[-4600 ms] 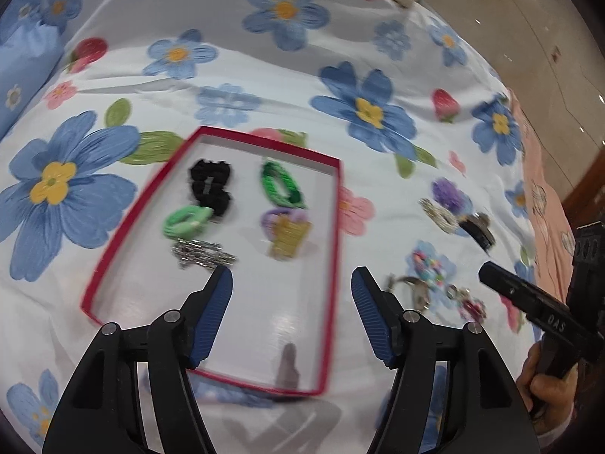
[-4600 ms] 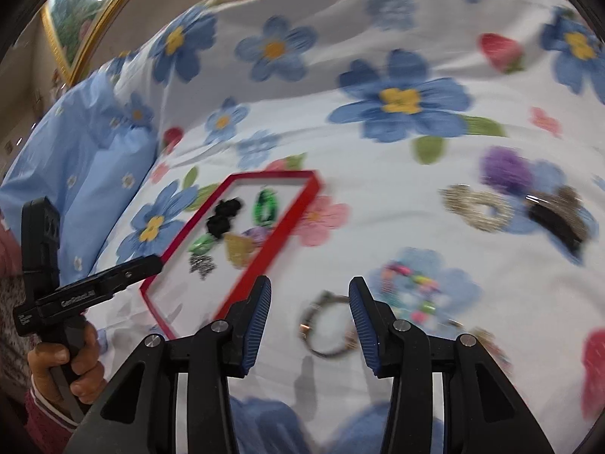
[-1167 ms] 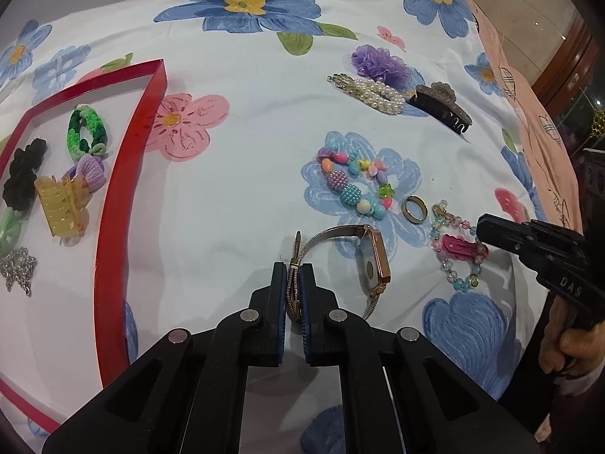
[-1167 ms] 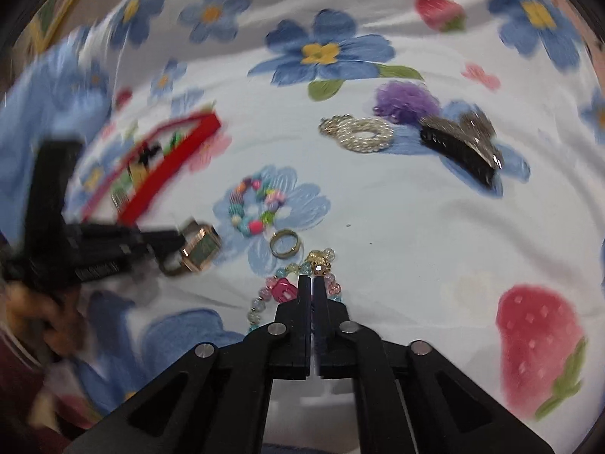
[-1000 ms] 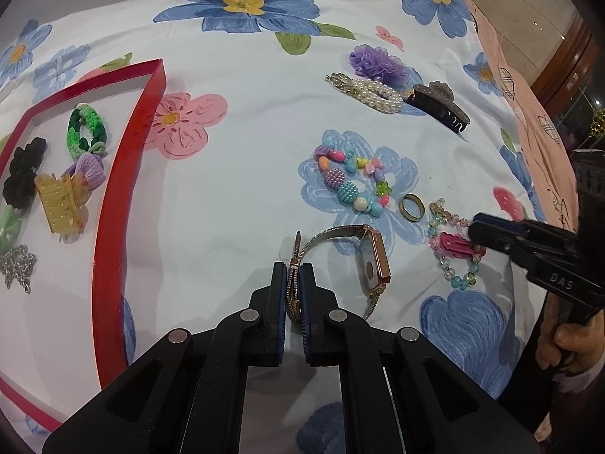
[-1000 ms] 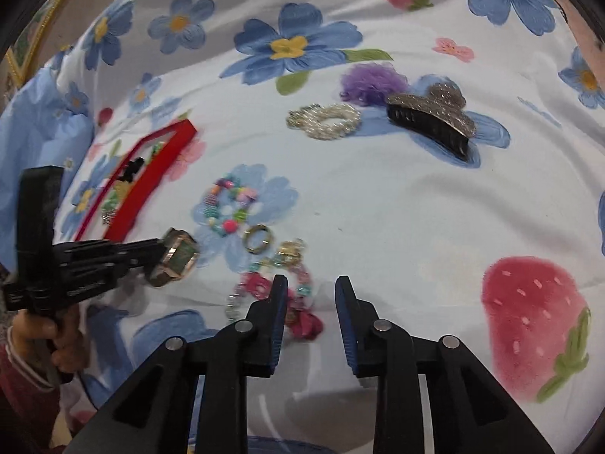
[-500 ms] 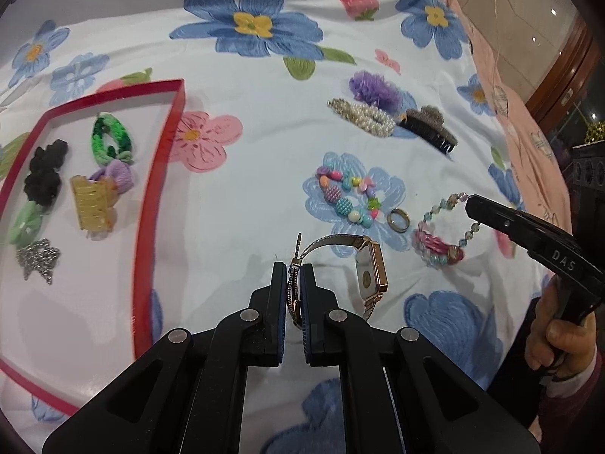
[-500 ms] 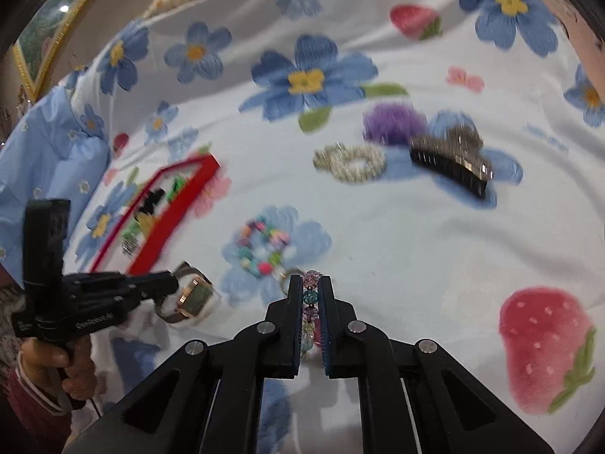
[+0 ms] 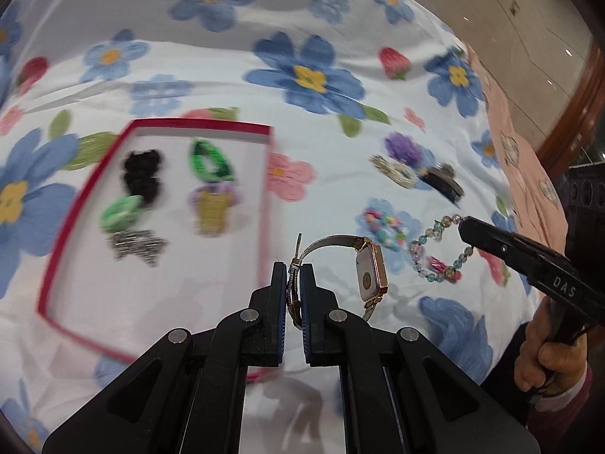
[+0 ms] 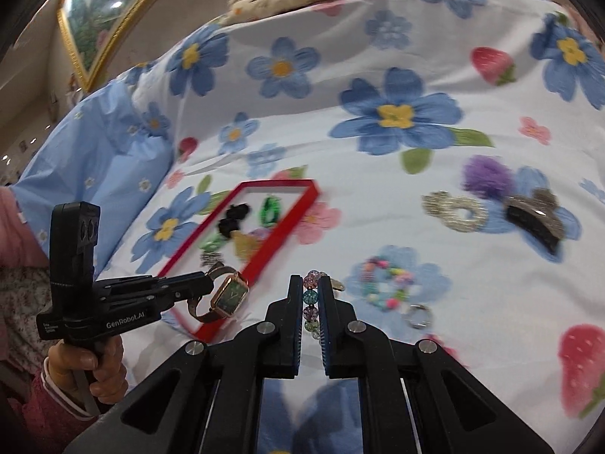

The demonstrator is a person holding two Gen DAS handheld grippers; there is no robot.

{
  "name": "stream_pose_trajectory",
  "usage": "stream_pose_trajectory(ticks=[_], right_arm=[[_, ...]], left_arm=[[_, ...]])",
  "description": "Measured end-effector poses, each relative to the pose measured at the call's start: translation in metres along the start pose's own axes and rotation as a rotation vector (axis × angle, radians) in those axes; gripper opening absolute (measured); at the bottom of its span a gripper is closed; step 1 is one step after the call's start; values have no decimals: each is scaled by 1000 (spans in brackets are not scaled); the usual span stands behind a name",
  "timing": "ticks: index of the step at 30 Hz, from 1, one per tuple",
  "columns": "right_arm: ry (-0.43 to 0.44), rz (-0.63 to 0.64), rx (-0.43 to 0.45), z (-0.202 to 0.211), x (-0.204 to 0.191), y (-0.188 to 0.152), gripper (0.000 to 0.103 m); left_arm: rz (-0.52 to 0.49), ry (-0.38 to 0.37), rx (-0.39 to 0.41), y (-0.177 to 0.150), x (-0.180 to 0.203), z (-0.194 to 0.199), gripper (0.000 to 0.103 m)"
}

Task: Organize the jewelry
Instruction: 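Carry the watch and bracelet into the red tray and open both tools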

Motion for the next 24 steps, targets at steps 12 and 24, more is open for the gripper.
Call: stream_pose_trajectory(ticks=[12,24], right_arm=[[153,21,-41,-59,-83,2,7],[228,34,-91,-117,-134,-3,7]], left_arm=[[133,150,42,4,-105,29,5],[196,208,22,2,-155,14,5]])
Point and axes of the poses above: each gripper's, at about its wrist camera, not at the fingertips, and z roughly against the way its jaws point, x to its right, y to its top, the point moved 9 cm from there along -z, roughly the way its jaws point, and after that the axes turned 11 degrees about x, right-handed, at the moved point
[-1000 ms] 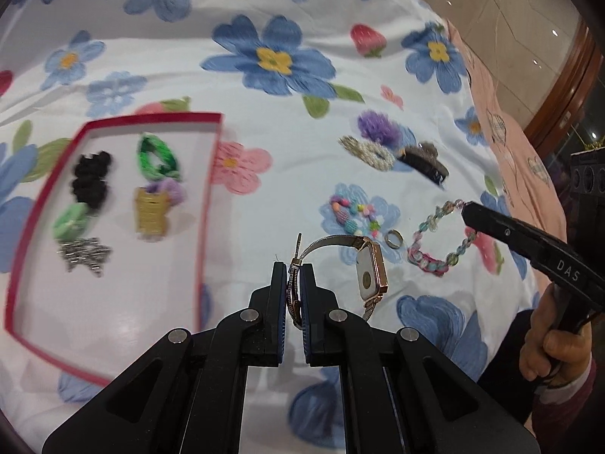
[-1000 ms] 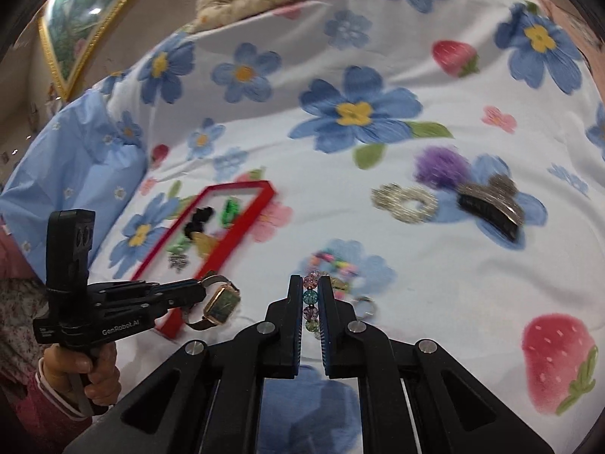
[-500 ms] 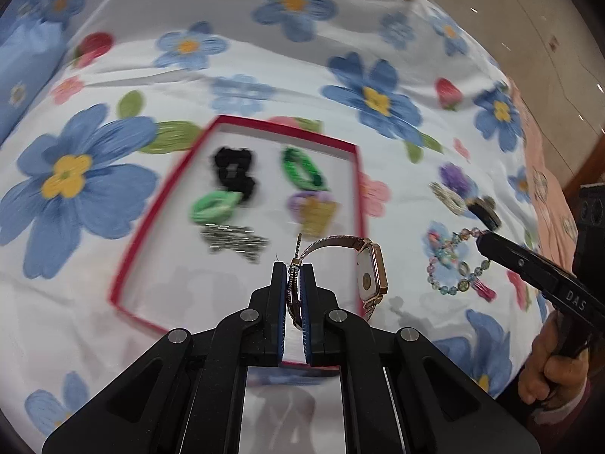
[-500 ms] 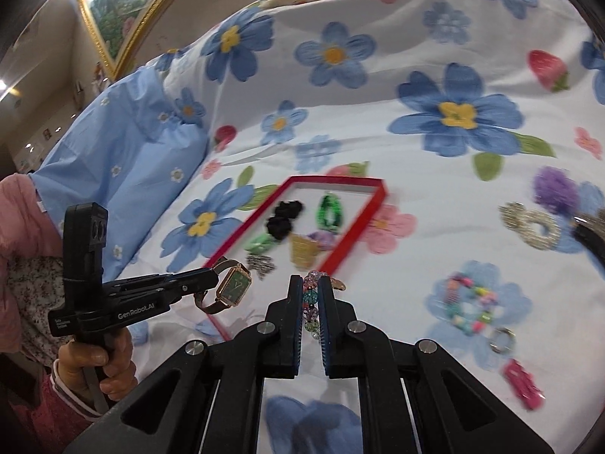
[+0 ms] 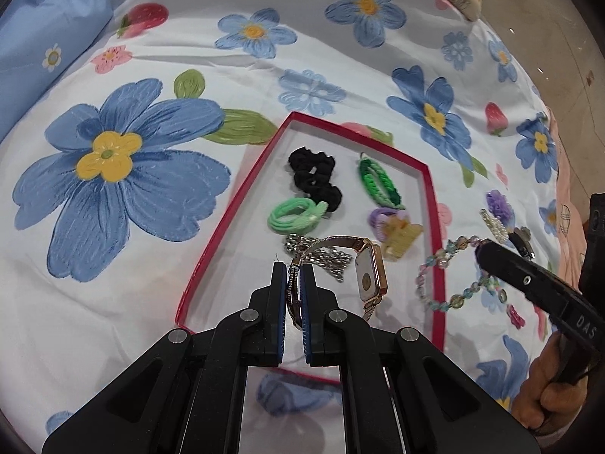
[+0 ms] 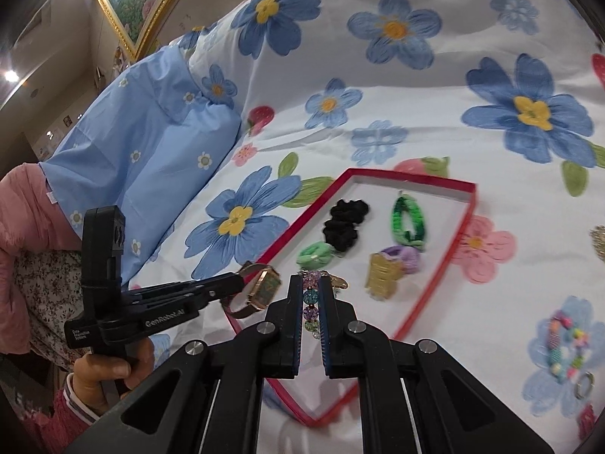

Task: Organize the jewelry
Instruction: 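Carry the watch and bracelet into the red tray and open both tools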

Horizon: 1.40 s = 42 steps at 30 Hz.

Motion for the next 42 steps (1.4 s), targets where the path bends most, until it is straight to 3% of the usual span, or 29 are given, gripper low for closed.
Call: stream_pose_trajectory(ticks=[9,19,34,36,40,42], right_arm=[[-41,-7,-81,-42,16,-22,7],[-141,23,-136,-54,44,-37,8],[-198,109,-193,-65,45,-46,9],[-198,105,-192,-65,45,-45,9],[-193,96,-191,-63,44,-45,13],[-192,93,-188,-62,44,-45,15]], left_arm=[[-18,28,-48,-6,-5,-34,5],[-28,62,-79,-11,-9,-53,6],[-39,91,-93,-14,-11,-56,6],[-34,92,-93,-14,-12,-56,9],[-31,90,-90,-14,-11,-53,25],[-35,93,-85,-13,-10,-51,26]])
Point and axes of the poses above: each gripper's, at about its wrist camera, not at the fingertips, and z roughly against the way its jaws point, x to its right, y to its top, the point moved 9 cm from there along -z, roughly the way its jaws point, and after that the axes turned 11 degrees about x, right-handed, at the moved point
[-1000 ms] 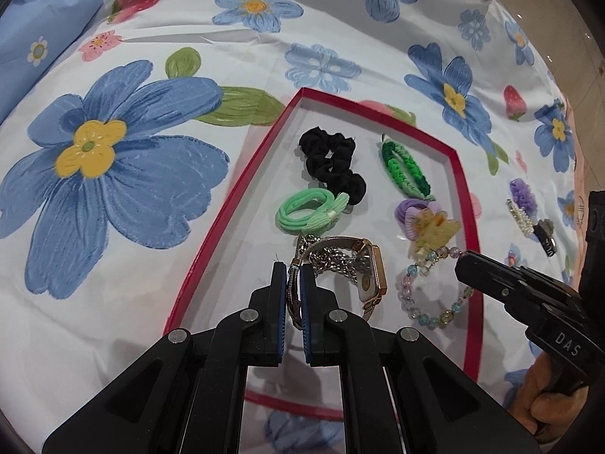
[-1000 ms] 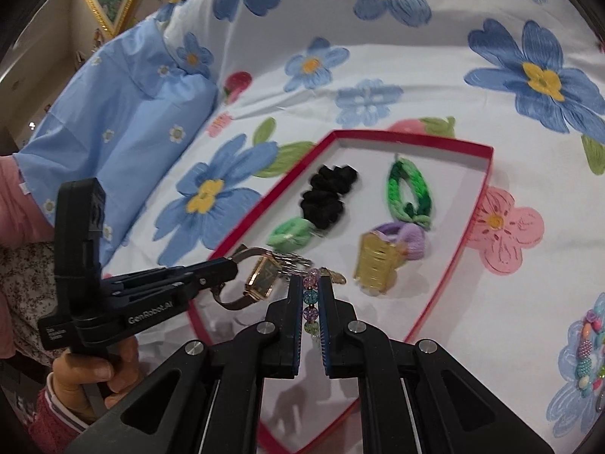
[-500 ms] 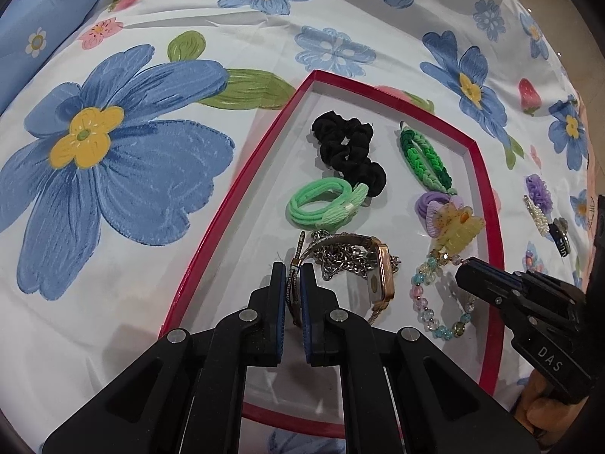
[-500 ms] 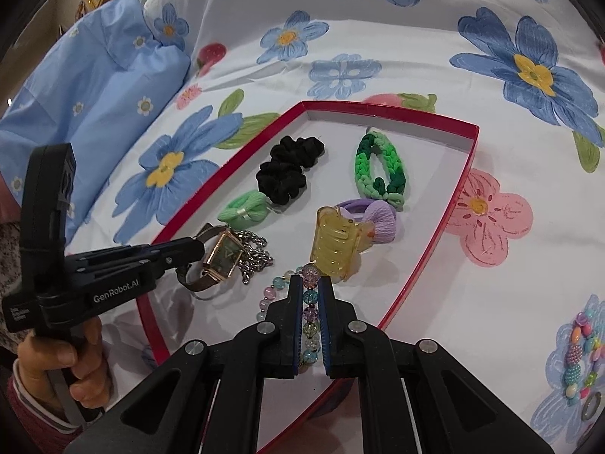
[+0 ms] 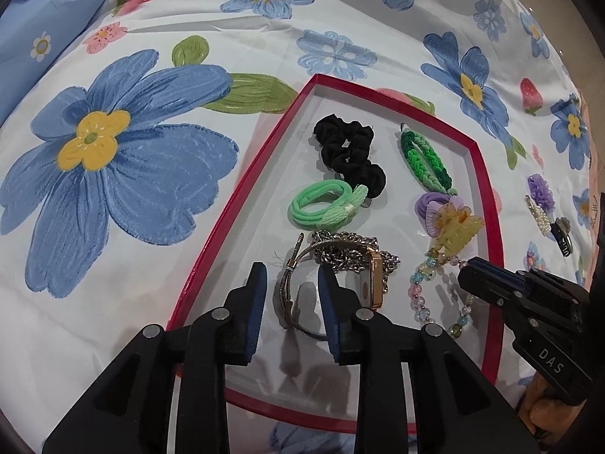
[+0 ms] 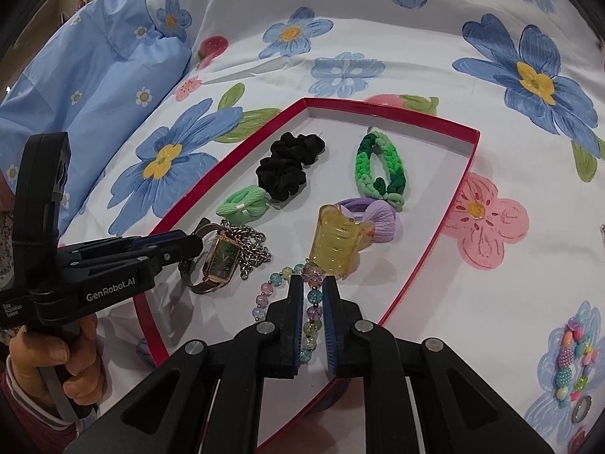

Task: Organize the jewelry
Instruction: 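Carry the watch and bracelet into the red tray and open both tools, then move both open tools back toward the remaining jewelry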

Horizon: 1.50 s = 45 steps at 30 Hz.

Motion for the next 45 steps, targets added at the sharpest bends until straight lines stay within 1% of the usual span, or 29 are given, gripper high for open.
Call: stream_pose_trajectory(ticks=[4,5,6,7,8,9,13,17,21,24,26,33,37,42,45], right_arm=[[13,-17,16,7,-1,2,18],[20,-21,23,10,-1,3,20],[24,-24,32,14,-1,5,24],[28,-28,45,20,-2,6,27],[35,-32,56,24,-2,8,35],[43,-36,70,29,-2,10,40],[43,-48,99,48,2,11,40],[39,-70,123,68,11,9,40],[22,-88,155,95,27,3,40],[-9,-106,174,116,46,-5,41],[-32,-123,184,128,59,-11,41],[-137,-196,231,184,117,-38,42],[-204,-207,234,206,147,-56,43],[-232,-221,221,217,172,-74,43],[-226,-221,203,217,179,-84,43]], left_arm=[[3,0,5,0,1,6,26],[7,-3,11,0,1,10,27],[11,-6,17,1,2,12,29],[17,-10,28,2,2,17,33],[20,-11,40,3,2,22,35],[23,-9,48,4,3,24,36],[33,-23,75,8,9,40,36],[32,-50,106,10,24,59,48],[16,-89,118,10,45,73,49],[10,-123,115,6,63,80,53],[6,-148,108,2,77,83,56],[-66,-210,70,-14,128,83,57],[-107,-241,46,-21,159,80,57],[-156,-265,15,-27,191,70,57],[-173,-280,-12,-30,209,59,57]])
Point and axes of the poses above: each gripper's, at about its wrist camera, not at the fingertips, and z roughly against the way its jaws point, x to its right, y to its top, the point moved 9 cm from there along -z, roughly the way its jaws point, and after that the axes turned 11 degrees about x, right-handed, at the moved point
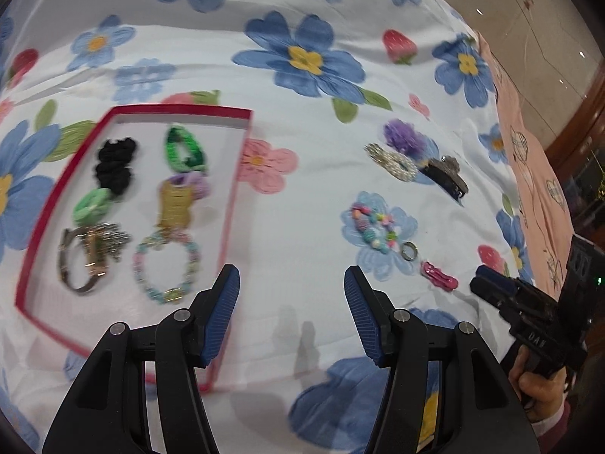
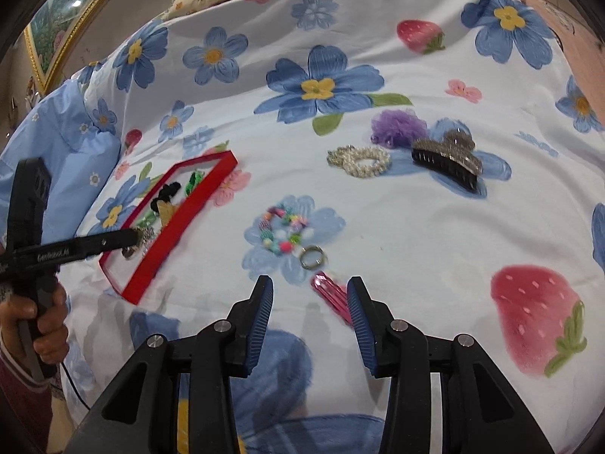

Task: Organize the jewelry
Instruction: 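Move both open tools back toward the remaining jewelry, then grasp the pastel chunky-bead bracelet with the left tool while the right tool grasps the pink hair clip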

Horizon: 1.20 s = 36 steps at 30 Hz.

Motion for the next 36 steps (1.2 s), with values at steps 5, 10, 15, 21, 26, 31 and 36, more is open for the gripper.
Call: stream_pose_trajectory(ticks=[5,10,15,21,26,31,36], right_arm=[[6,31,-28,-8,4,-9,43],[8,89,-71,-19,6,-17,43],[3,138,-105,-30,10,-23,43],[4,112,-111,-34,17,-27,43],[0,114,-123,-39,17,-32,40],[-13,113,-121,-40,19,-32,18],[-2,96,-100,-36,14,-26,17]], left_arm=[[-11,-29,-52,0,19,-28,57],[-16,-61,-95,2,37,-57,57],[-10,-77,-139,1,52,-87,57],[-25,-75,-163,0,63,-115,57],[-86,-72,-160,-3,67,-123,19],[-95,-97,-155,-6,68,-115,18],[-76,-127,-119,-7,67,-91,17]])
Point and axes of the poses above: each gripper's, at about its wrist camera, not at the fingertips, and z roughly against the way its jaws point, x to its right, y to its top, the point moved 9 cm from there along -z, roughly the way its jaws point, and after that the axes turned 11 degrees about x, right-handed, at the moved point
